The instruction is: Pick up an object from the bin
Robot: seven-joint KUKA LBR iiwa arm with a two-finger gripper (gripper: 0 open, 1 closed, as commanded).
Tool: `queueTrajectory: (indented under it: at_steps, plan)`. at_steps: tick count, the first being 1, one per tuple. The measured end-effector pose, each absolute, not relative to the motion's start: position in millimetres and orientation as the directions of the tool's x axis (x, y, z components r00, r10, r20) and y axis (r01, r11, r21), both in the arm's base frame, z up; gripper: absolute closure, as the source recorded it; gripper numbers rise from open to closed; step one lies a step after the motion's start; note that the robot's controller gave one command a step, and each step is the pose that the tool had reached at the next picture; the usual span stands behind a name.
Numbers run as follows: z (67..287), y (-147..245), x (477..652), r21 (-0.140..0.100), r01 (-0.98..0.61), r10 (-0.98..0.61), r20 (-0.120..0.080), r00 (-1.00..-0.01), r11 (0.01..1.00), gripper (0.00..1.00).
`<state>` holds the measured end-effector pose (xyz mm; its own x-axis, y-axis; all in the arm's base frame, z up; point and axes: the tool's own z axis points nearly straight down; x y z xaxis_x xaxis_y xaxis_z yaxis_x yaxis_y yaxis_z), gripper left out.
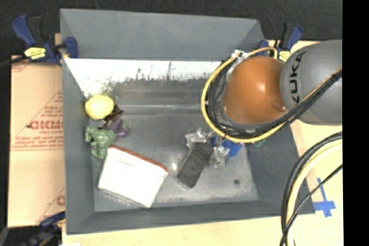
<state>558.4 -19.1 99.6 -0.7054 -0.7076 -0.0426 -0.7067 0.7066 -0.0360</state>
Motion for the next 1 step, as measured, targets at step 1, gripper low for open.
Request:
queueTrajectory:
  at_steps: [1]
  plan:
    - [124.4,-18.2,558.0,-0.031,-0.721,-0.721,-0.036,-0.692,0.693,1.00]
